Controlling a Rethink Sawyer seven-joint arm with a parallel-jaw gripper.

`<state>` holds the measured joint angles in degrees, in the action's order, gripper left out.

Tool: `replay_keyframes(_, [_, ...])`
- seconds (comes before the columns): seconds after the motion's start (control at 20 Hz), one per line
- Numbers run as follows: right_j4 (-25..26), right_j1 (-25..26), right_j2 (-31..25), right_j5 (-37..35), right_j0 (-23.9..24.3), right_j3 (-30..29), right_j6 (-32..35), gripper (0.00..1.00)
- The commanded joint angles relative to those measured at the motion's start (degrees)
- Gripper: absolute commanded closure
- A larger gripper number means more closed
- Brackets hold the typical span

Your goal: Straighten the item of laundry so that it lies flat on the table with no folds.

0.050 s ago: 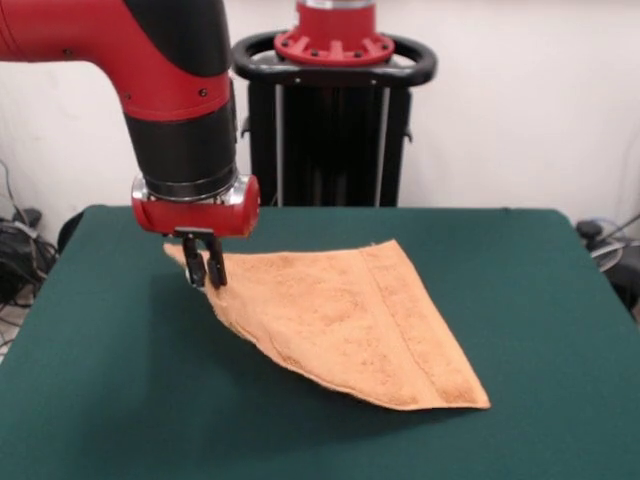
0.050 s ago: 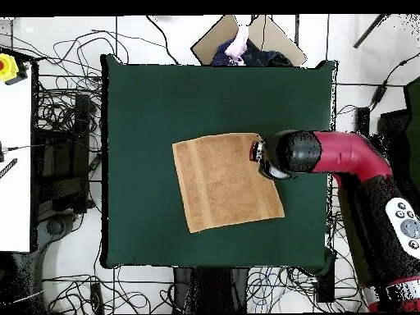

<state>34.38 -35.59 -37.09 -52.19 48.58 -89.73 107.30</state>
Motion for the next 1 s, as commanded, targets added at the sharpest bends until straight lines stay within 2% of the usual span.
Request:
replay_keyframes(0.05, [-1.1, 1.1, -3.7, 1.5, 0.5, 0.6, -10.8, 0.00])
replay_keyframes(0.8, [-1.0, -0.5, -4.0, 3.3, 1.1, -1.4, -9.0, 0.00])
replay_keyframes(1.0, [-2.3, -6.7, -4.9, 6.5, 2.2, -7.3, -5.8, 0.00])
